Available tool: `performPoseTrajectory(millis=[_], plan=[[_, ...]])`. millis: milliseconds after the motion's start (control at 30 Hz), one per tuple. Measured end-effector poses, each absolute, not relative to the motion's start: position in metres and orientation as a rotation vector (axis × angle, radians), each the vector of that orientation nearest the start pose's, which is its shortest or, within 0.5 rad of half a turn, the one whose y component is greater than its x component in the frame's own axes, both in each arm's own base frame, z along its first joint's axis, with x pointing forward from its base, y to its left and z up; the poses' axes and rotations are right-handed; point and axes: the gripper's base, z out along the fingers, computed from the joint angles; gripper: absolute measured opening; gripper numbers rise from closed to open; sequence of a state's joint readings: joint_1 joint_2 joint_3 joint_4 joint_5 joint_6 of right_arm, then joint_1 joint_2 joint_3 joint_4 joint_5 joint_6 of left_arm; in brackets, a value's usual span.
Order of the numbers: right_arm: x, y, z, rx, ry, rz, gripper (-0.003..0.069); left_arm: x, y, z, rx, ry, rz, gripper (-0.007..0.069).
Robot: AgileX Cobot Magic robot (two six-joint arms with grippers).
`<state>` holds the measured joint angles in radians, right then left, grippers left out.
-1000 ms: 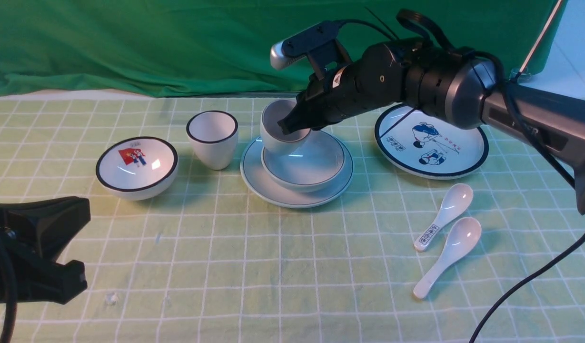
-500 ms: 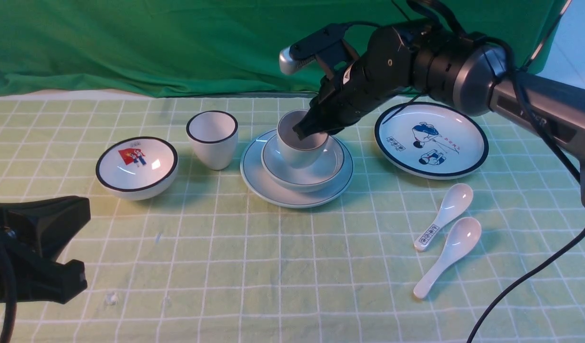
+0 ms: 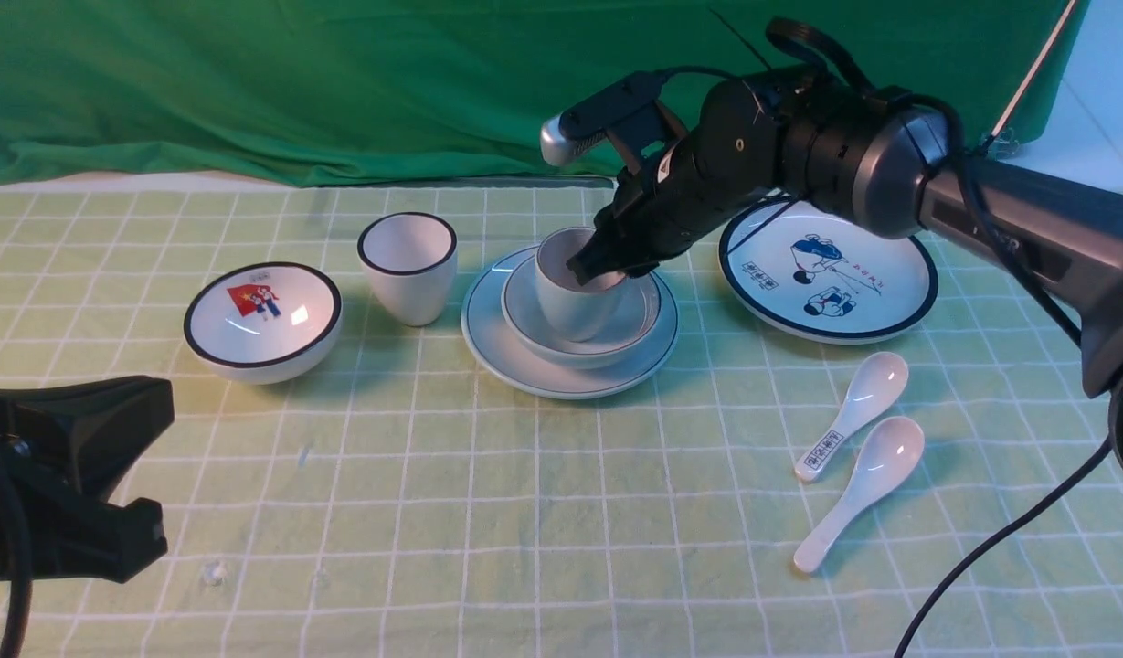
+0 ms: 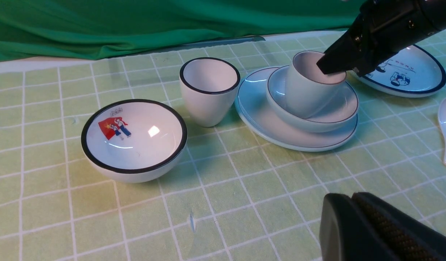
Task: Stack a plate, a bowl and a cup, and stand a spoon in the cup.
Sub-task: Use the right arm to put the blue teacup into the blue rice bowl in the middle, then use the right arm to grab a blue soup spoon
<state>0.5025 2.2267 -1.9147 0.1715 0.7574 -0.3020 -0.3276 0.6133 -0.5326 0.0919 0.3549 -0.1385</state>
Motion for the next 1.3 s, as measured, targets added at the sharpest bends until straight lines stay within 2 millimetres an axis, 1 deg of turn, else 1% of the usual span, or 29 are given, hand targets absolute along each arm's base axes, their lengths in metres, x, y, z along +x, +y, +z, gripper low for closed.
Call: performPoseTrajectory(millis=[33,100,167,200,233,267,300,333,367,400,433,467,533,567,633,667,700,733,833,933,967,1033,1067,1133,1300], plan=[[0.436,0.252,0.217,-0.894,2.389,0.277,0.0290,0.122,-0.038,0.310,0.243,1.909,-0.225,0.0014],[0.434,0.251,0.229,-0.902,2.378,0.278,0.0367,0.122,-0.038,0.310,0.243,1.909,-0.225,0.0014],[0.431,0.249,0.244,-0.937,2.367,0.275,0.0405,0.122,-0.038,0.310,0.243,1.909,-0.225,0.0014],[0.427,0.248,0.258,-0.972,2.353,0.269,0.0418,0.122,-0.038,0.310,0.243,1.909,-0.225,0.0014],[0.420,0.244,0.281,-1.027,2.321,0.255,0.0425,0.122,-0.038,0.310,0.243,1.909,-0.225,0.0014],[0.414,0.241,0.298,-1.084,2.297,0.234,0.0428,0.122,-0.038,0.310,0.243,1.909,-0.225,0.0015],[0.413,0.240,0.297,-1.099,2.301,0.228,0.0428,0.122,-0.038,0.310,0.243,1.909,-0.225,0.0015],[0.401,0.231,0.322,-1.191,2.263,0.184,0.0430,0.122,-0.038,0.310,0.243,1.909,-0.225,0.0015],[0.394,0.223,0.334,-1.250,2.249,0.157,0.0430,0.122,-0.038,0.310,0.243,1.909,-0.225,0.0015],[0.389,0.215,0.343,-1.292,2.245,0.136,0.0430,0.122,-0.038,0.310,0.243,1.909,-0.225,0.0015],[0.387,0.203,0.349,-1.296,2.248,0.121,0.0430,0.122,-0.038,0.310,0.243,1.908,-0.225,0.0015],[0.386,0.195,0.350,-1.297,2.260,0.109,0.0430,0.122,-0.038,0.310,0.243,1.906,-0.225,0.0015],[0.386,0.185,0.345,-1.306,2.285,0.095,0.0426,0.122,-0.038,0.310,0.243,1.906,-0.225,0.0015],[0.386,0.171,0.331,-1.341,2.333,0.078,0.0411,0.122,-0.038,0.310,0.243,1.906,-0.225,0.0015],[0.382,0.153,0.298,-1.440,2.420,0.068,0.0388,0.122,-0.038,0.310,0.243,1.906,-0.225,0.0015],[0.377,0.146,0.280,-1.501,2.461,0.073,0.0381,0.122,-0.038,0.310,0.243,1.906,-0.225,0.0015],[0.369,0.141,0.259,-1.603,2.468,0.078,0.0374,0.122,-0.038,0.310,0.243,1.906,-0.225,0.0015],[0.363,0.138,0.244,-1.679,2.449,0.079,0.0374,0.122,-0.038,0.310,0.243,1.906,-0.225,0.0015],[0.347,0.137,0.217,-1.833,2.307,0.059,0.0374,0.122,-0.038,0.310,0.243,1.906,-0.225,0.0015],[0.336,0.139,0.200,-1.900,2.212,0.030,0.0372,0.122,-0.038,0.310,0.245,1.905,-0.222,0.0015],[0.331,0.139,0.191,-1.933,2.191,0.028,0.0372,0.122,-0.038,0.310,0.245,1.905,-0.222,0.0015],[0.327,0.137,0.183,-1.957,2.172,0.023,0.0372,0.122,-0.038,0.310,0.245,1.905,-0.221,0.0015],[0.323,0.135,0.176,-2.008,2.135,0.015,0.0372,0.122,-0.038,0.310,0.245,1.905,-0.221,0.0015],[0.321,0.135,0.172,-2.036,2.113,0.012,0.0372,0.122,-0.038,0.310,0.245,1.904,-0.221,0.0015],[0.322,0.135,0.172,-2.051,2.093,0.007,0.0372,0.122,-0.038,0.310,0.245,1.904,-0.221,0.0015]])
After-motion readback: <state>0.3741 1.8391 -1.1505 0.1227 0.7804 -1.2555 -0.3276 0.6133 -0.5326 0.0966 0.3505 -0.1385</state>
